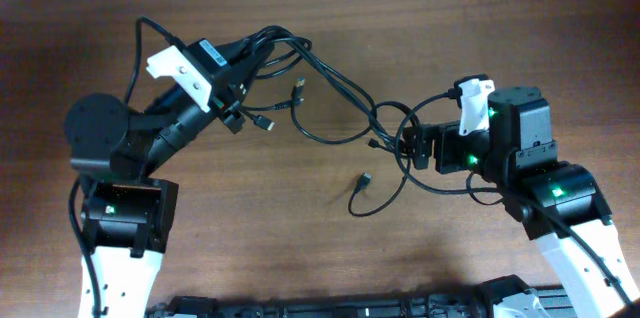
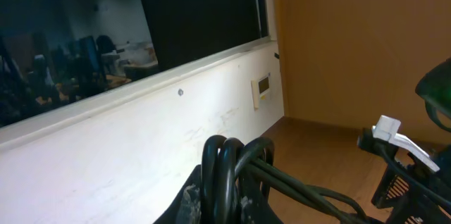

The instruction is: Untangle cables

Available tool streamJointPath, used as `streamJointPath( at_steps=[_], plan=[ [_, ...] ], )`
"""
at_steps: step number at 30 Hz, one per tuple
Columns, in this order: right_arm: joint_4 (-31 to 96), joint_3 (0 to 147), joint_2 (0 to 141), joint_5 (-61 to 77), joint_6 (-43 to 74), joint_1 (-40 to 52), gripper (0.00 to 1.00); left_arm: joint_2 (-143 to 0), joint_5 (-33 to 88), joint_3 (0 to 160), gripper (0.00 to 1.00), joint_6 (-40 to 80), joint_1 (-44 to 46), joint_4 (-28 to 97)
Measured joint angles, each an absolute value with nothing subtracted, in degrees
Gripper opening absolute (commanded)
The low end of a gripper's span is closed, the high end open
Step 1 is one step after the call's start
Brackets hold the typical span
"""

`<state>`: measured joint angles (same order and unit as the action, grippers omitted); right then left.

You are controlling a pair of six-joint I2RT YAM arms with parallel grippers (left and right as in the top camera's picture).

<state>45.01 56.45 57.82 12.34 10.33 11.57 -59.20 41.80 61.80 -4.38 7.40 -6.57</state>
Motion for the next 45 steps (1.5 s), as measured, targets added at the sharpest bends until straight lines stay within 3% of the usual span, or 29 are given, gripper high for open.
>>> streamJointPath(
  at_steps=[7, 14, 22, 28, 29, 32, 34, 36, 41, 42, 45],
  plan=[
    [31.9, 55.0, 56.9, 20.6, 6.0, 11.2, 0.99, -58.0, 40.9, 62.0, 0.00, -3.5, 5.3, -3.1],
    [19.0, 55.0, 50.8, 27.5, 1.1, 11.2, 0.99, -57.8, 47.8, 62.5, 0.00, -3.5, 5.1, 2.5],
    [16.3, 55.0, 49.9, 45.3, -11.3, 11.2, 0.99, -57.8, 60.3, 62.5, 0.00, -3.4, 5.3, 2.6],
    [14.0, 55.0, 49.9, 50.5, -15.5, 11.2, 1.00, -59.5, 65.2, 62.5, 0.00, -3.6, 10.8, 2.4],
    [13.2, 55.0, 49.9, 51.6, -15.9, 11.2, 0.94, -60.5, 65.7, 62.6, 0.00, -3.8, 12.3, 2.3],
    [12.4, 55.0, 49.9, 53.6, -16.6, 11.2, 0.62, -62.8, 65.8, 62.6, 0.00, -4.0, 15.7, 0.6],
    [12.1, 55.0, 49.9, 54.7, -16.9, 11.2, 0.48, -64.4, 65.8, 62.6, 0.00, -4.1, 17.7, -0.1],
    [12.2, 55.0, 50.0, 55.9, -16.9, 11.2, 0.43, -65.6, 65.3, 62.6, 0.00, -4.1, 18.9, -0.5],
    [12.2, 55.0, 50.0, 57.1, -17.0, 11.2, 0.41, -67.1, 64.6, 62.6, 0.00, -4.1, 21.0, -2.7],
    [12.2, 55.0, 50.0, 57.2, -17.0, 11.2, 0.36, -67.2, 64.5, 62.6, 0.00, -4.1, 21.6, -3.2],
    [12.2, 55.0, 50.0, 57.8, -17.1, 11.2, 0.08, -67.2, 64.5, 62.6, 0.00, -4.1, 23.0, -3.8]
  ],
)
